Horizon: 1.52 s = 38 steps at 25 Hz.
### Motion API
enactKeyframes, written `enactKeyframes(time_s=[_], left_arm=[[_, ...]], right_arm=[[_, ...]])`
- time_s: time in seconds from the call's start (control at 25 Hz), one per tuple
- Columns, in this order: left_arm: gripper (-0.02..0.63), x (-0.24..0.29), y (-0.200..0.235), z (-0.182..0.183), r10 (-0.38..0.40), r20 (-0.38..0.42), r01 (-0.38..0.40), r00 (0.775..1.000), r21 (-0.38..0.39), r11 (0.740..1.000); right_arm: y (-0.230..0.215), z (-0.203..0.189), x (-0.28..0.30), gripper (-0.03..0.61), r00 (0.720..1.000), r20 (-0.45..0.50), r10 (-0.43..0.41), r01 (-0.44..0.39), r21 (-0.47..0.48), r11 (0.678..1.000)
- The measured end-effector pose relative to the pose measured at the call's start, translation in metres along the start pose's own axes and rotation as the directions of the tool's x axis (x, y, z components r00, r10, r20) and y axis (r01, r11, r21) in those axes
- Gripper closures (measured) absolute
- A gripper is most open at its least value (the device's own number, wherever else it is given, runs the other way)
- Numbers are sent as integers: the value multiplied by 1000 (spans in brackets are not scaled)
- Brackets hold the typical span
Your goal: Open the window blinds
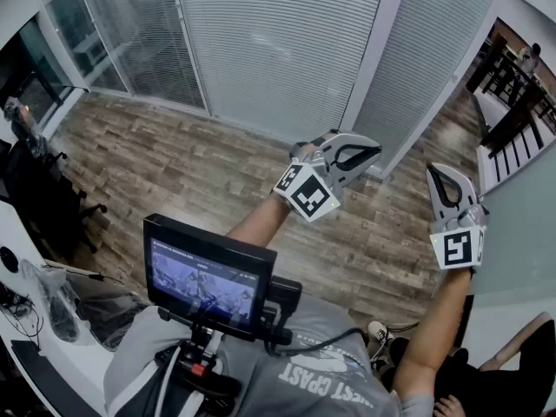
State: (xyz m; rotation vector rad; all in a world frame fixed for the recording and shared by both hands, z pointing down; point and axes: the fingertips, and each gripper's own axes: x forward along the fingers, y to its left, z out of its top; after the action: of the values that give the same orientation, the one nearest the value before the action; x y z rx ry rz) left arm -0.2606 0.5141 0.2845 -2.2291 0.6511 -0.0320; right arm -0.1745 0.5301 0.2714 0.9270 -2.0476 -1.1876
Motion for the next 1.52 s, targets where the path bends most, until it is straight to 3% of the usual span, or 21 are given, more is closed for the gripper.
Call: enactKeyframes(time_s=[0.52,1.08,1.28,1.52], left_arm=[[611,7,5,-19,-11,-10,11,1000,-16,1000],[610,20,13,-53,-43,26,44,999,-47,998],[611,52,17,-75,-49,23,51,999,-72,996],[611,128,17,-114,-53,3,53,999,-82,995]], right_arm=[[-5,-8,18,575,1000,29,-7,6,40,999],[1,-31,47,575,999,-30,-15,17,65,998],[-9,-64,61,575,999,-33,-3,5,83,997],[-35,-143,82,575,1000,-14,4,-3,100,995]])
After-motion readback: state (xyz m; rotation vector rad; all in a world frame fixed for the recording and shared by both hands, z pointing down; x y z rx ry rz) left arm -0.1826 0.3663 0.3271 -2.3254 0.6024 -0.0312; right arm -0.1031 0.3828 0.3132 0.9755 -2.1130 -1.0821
